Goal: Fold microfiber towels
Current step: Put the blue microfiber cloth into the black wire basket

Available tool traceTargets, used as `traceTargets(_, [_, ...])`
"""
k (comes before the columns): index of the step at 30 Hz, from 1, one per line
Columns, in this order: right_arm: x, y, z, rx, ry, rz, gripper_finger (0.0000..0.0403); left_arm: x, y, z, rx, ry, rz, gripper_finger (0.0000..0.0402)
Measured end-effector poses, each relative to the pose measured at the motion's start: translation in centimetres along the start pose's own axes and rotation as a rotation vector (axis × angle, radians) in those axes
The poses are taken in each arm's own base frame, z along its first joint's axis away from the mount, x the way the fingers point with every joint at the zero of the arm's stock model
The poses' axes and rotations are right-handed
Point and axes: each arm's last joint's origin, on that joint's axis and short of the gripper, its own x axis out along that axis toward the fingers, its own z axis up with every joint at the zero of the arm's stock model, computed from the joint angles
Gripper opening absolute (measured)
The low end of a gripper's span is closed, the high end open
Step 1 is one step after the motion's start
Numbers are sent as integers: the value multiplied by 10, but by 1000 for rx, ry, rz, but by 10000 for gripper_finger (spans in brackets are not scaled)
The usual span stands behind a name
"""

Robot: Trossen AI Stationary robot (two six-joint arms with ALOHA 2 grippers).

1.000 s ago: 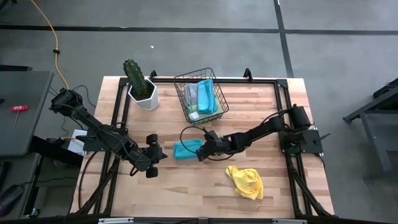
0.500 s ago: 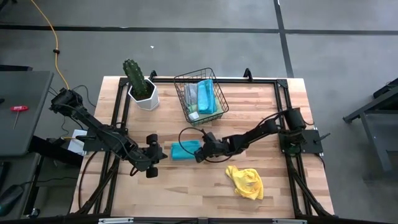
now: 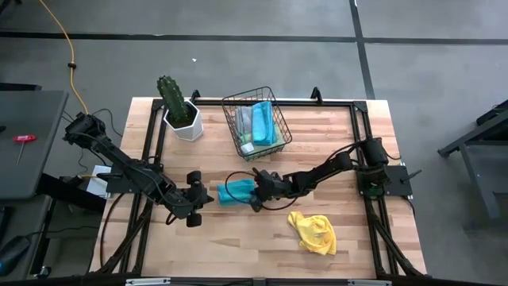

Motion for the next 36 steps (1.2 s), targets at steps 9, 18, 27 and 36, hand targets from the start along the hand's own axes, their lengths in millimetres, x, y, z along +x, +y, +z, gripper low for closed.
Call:
traceTargets(9, [-58, 20, 32, -369, 167, 11, 3, 0, 0, 0, 4, 2, 8, 0])
traceTargets(18, [-120, 52, 99, -1132, 410, -73, 1, 0, 0, 0, 1, -6, 11, 0])
traceTargets(27, [-153, 50, 172, -1453, 292, -212, 1, 0, 1, 1, 0, -14, 23, 0])
traceTargets(36, [-135, 13, 202, -1545, 337, -326, 1, 0, 1, 1, 6, -21, 33, 0])
